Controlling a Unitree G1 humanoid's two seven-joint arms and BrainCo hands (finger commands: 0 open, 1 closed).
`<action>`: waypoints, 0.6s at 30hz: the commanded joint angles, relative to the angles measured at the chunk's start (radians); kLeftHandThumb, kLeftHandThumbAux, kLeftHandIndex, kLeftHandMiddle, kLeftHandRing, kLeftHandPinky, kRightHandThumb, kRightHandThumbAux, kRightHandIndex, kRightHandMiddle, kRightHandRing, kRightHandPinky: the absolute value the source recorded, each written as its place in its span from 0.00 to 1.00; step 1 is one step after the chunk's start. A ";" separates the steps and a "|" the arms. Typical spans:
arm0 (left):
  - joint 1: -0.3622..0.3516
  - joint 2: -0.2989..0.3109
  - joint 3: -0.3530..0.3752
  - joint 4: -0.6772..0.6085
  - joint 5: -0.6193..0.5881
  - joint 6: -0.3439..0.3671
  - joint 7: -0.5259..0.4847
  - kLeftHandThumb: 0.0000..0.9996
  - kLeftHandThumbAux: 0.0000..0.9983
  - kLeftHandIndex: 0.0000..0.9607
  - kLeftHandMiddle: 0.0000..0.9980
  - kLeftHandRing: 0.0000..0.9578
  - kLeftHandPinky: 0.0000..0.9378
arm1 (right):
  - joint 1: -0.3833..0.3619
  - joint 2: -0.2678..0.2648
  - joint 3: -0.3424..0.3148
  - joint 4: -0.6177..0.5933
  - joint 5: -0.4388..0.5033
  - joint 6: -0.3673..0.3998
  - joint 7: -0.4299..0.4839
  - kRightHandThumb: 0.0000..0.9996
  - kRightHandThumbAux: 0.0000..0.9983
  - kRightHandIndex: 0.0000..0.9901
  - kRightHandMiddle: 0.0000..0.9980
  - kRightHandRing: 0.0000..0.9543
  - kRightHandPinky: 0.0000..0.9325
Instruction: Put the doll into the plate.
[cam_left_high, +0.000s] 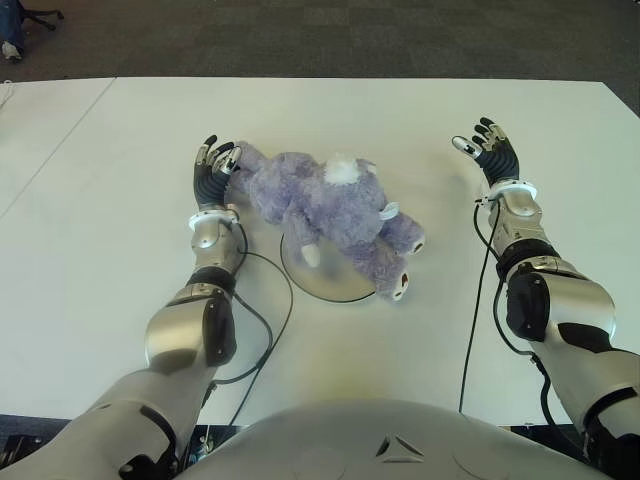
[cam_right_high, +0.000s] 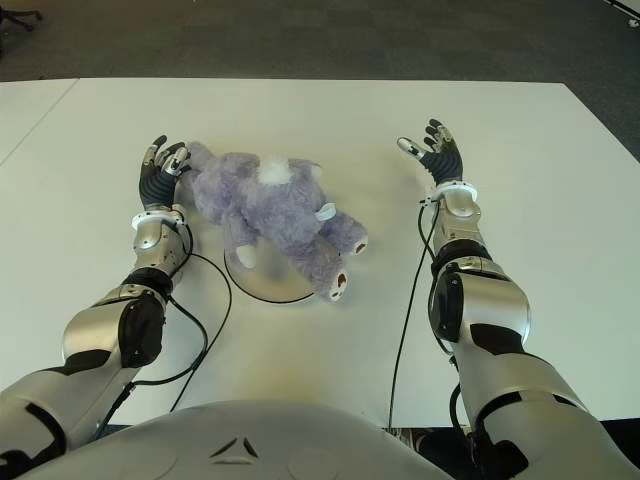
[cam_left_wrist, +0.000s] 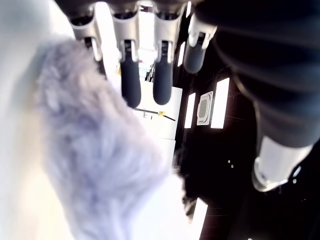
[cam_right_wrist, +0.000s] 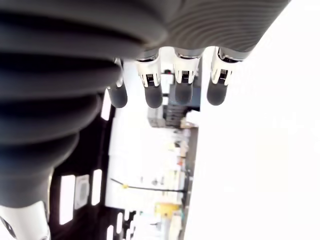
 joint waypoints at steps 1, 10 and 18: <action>0.136 -0.064 0.009 0.107 -0.010 0.291 -0.003 0.00 0.64 0.16 0.29 0.32 0.32 | 0.048 0.025 0.056 0.033 -0.044 0.073 0.079 0.00 0.71 0.02 0.03 0.02 0.01; 0.133 -0.063 0.008 0.108 -0.009 0.293 0.004 0.00 0.64 0.16 0.29 0.32 0.33 | 0.070 0.036 0.149 0.031 -0.118 0.038 0.109 0.00 0.74 0.02 0.01 0.00 0.04; 0.133 -0.061 0.003 0.108 -0.003 0.292 0.005 0.00 0.63 0.16 0.28 0.32 0.33 | 0.077 0.038 0.208 0.019 -0.161 0.003 0.097 0.00 0.76 0.03 0.01 0.01 0.05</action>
